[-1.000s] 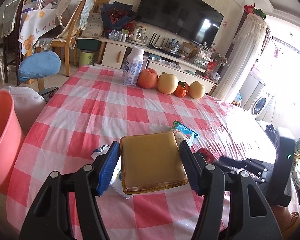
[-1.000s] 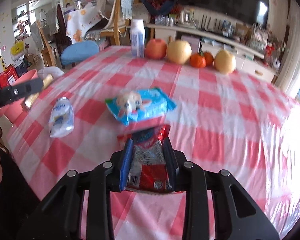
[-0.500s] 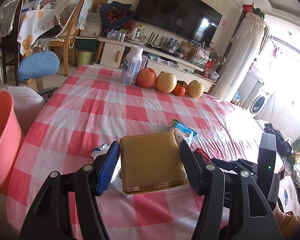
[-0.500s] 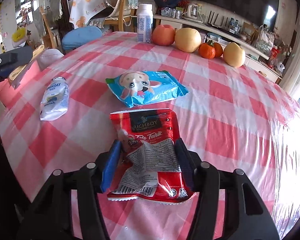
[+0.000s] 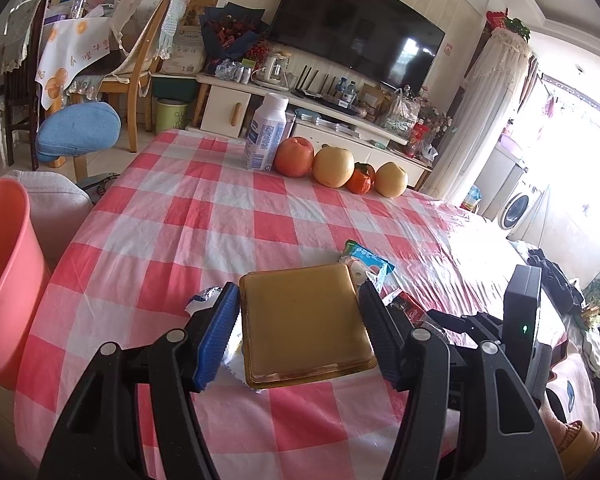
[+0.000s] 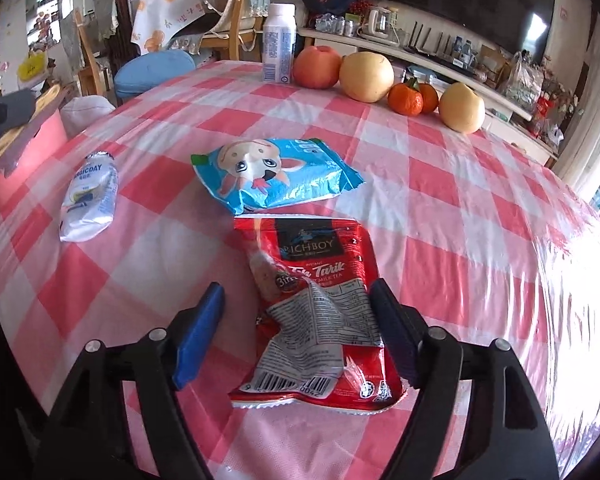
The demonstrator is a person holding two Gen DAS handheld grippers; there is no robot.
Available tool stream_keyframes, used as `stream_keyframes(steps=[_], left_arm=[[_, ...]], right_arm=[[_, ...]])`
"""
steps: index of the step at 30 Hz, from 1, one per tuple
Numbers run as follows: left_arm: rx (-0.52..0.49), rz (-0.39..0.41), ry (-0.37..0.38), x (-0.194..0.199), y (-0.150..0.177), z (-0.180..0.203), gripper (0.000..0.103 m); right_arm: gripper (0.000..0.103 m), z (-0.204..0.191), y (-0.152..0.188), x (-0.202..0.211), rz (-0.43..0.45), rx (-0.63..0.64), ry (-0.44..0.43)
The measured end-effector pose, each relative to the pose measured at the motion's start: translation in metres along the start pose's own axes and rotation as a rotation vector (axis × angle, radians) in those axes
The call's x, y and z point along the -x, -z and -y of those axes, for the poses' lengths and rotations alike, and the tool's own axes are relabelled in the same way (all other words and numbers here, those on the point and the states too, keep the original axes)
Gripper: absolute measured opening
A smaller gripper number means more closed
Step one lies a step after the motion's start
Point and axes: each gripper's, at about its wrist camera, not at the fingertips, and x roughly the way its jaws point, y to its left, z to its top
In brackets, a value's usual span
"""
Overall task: Collect trash
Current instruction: 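Carry the cake and red snack bag over the pink bucket and release them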
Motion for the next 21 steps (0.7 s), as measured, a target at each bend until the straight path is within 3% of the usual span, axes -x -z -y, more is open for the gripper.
stream_keyframes(steps=[11, 21], left_arm=[[0.002, 0.008, 0.007, 0.003, 0.000, 0.001, 0.062], [0.015, 0.041, 0.010, 0.017, -0.005, -0.005, 0.062]], right_arm=[[0.038, 0.008, -0.001, 0.010, 0.029, -0.044, 0.010], [0.036, 0.004, -0.017, 0.042, 0.110, -0.071, -0.010]])
